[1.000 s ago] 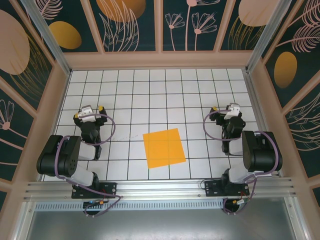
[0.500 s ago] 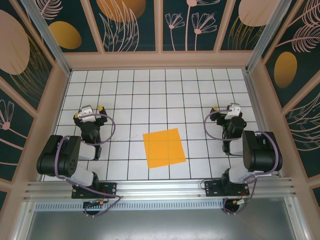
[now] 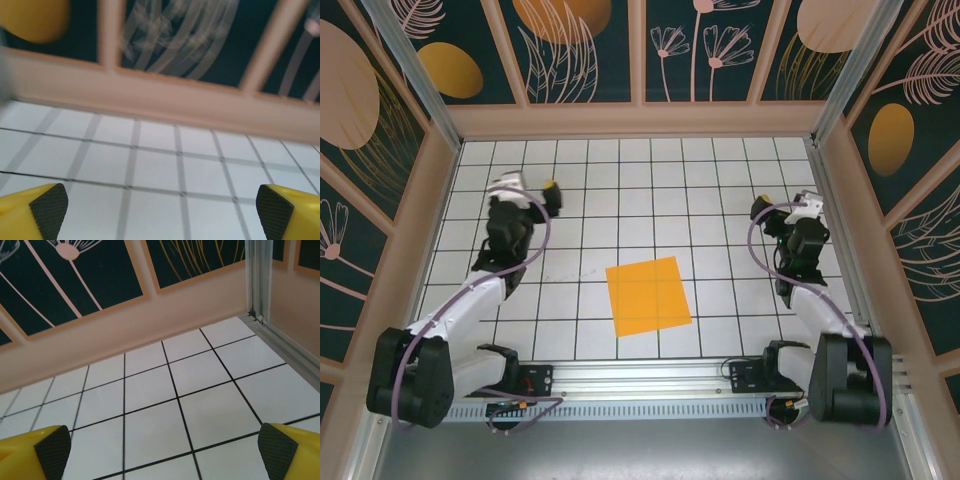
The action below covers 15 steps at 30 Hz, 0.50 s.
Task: Fold a paper plane with a square sheet of paper (fold left side to right side)
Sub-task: Move the square sheet of paper to the center of the table.
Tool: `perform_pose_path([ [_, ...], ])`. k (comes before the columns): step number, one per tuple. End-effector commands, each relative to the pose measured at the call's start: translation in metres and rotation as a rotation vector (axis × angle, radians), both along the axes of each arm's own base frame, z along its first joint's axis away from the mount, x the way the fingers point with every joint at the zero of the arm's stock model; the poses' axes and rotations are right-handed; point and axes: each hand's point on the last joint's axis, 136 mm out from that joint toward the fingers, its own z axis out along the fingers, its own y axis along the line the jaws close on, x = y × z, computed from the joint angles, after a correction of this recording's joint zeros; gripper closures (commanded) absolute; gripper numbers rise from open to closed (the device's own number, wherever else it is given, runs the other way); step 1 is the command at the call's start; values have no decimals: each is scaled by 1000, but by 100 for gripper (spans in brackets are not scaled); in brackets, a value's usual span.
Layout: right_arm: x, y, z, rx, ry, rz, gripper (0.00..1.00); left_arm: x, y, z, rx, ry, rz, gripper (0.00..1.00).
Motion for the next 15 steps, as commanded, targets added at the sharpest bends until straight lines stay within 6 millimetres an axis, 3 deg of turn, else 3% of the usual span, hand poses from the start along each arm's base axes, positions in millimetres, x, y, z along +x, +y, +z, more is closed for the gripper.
perform_pose_path([
  [1, -27, 5, -39, 178, 246, -51, 1, -31, -53, -55, 15, 292, -171, 2],
  [5, -50, 16, -54, 279, 381, -81, 1, -71, -107, -70, 46, 446, -308, 2],
  [10, -63, 21, -64, 246, 466, -131, 1, -140, -164, -105, 123, 644, -471, 1],
  [13, -63, 24, -63, 227, 469, -134, 1, -167, -185, -128, 155, 744, -517, 2],
  [15, -63, 26, -61, 222, 466, -132, 1, -174, -198, -138, 185, 778, -532, 2],
])
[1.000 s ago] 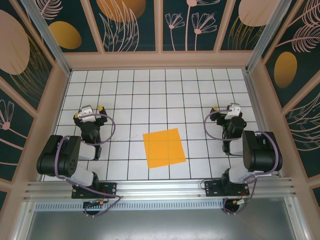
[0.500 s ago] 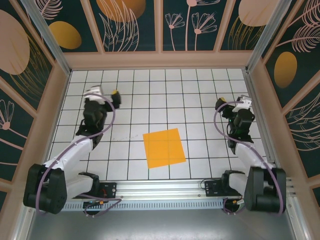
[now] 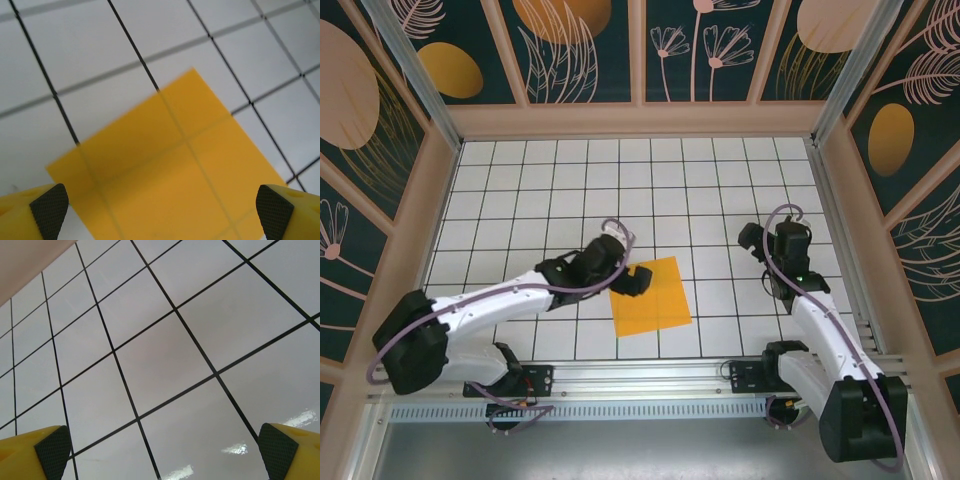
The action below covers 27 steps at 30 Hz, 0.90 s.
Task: Fold a paper plane with a square sheet of paper (fold left side to right side)
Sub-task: Move the square sheet of paper to the center of the table.
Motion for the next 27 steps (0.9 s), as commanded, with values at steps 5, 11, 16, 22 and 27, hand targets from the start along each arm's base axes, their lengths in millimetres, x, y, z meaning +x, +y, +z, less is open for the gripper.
perform_pose_path([
  [5, -3, -3, 8, -16, 24, -44, 1, -8, -24, -39, 141, 118, 18, 1],
  [11, -11, -2, -1, -27, 58, -38, 1, -2, -33, -62, 219, 153, 22, 1],
  [16, -11, 0, -1, -26, 60, -24, 1, -5, -33, -87, 273, 201, 12, 1],
  [22, -12, 1, 2, -31, 62, -15, 1, -1, -33, -103, 341, 212, -10, 1],
  [27, -12, 2, 4, -31, 62, -10, 1, 10, -33, -119, 350, 230, -13, 2],
])
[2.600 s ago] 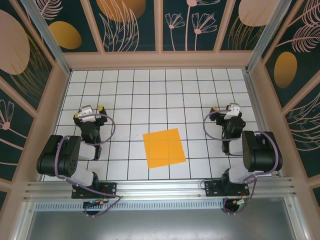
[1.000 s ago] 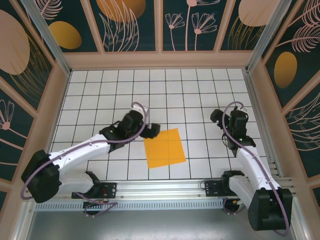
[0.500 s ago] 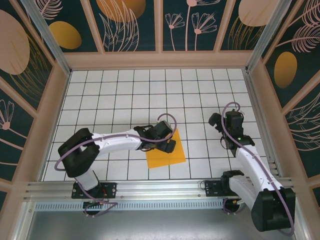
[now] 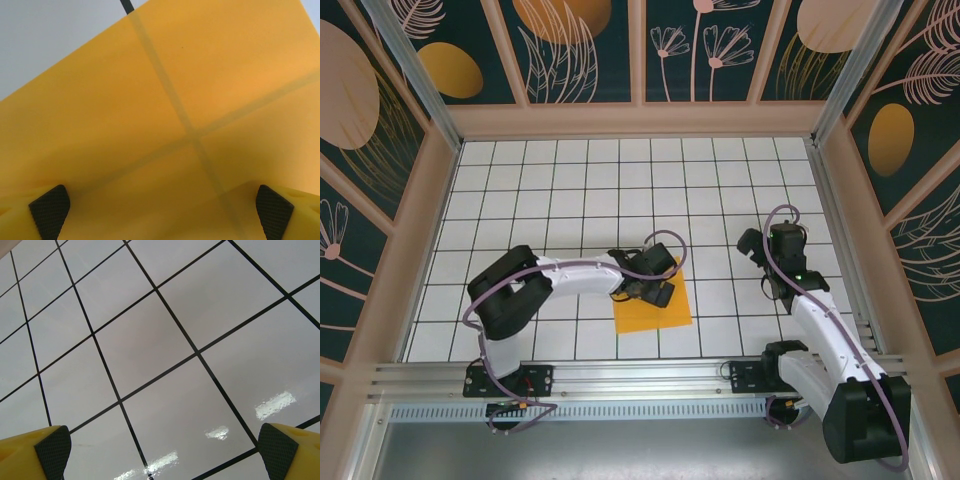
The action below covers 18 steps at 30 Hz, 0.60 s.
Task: Fold a paper plane with a square sheet of paper (fold left side to right side)
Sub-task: Move the square sheet of paper to the center of the table.
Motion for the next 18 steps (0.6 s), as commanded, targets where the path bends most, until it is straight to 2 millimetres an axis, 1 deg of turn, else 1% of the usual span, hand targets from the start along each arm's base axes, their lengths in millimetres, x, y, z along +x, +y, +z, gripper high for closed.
perform_pose_path([
  [1, 2, 3, 15, -4, -24, 11, 1, 5, 8, -25, 51, 42, -15, 2],
  [3, 3, 3, 17, -5, -27, 12, 1, 16, 11, -28, 64, 36, -11, 2],
  [7, 3, 3, 17, -4, -27, 13, 1, 40, 12, -26, 67, 10, -28, 2],
  [11, 3, 4, 17, -3, -26, 17, 1, 66, 14, -29, 104, -11, -47, 2],
  [18, 1, 6, 16, 4, -18, 27, 1, 108, 10, -26, 118, -54, -79, 1],
])
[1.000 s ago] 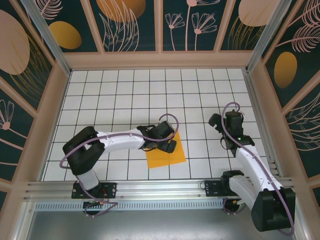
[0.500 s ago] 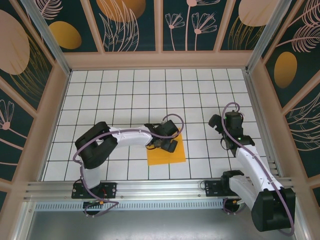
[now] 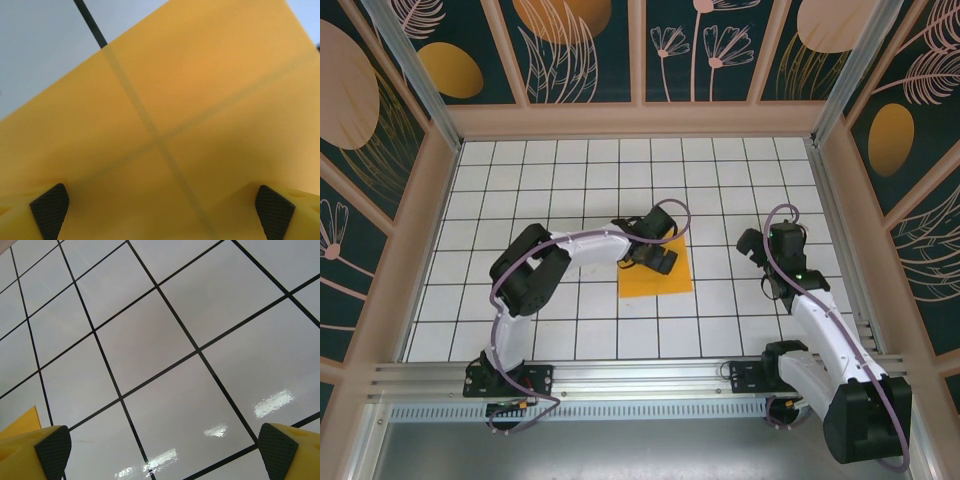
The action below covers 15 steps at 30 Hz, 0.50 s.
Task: Fold a paper plane with a square sheet of paper (fold left side to right side)
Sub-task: Move the square sheet of paper to the center of the table.
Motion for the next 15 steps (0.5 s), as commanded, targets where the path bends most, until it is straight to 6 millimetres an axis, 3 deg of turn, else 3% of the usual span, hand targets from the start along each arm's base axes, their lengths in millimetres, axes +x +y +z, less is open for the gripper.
perform_pose_path([
  [1, 2, 5, 12, 9, -21, 21, 1, 12, 22, -28, 117, 20, -27, 1],
  [7, 2, 9, 13, 22, -19, 37, 1, 26, 18, -20, 103, -1, -31, 2],
  [11, 4, 14, 15, 38, -17, 58, 1, 29, 13, 3, 64, -30, -36, 1],
  [15, 12, 32, 20, 73, -13, 113, 1, 26, 9, 40, -16, -57, -31, 1],
])
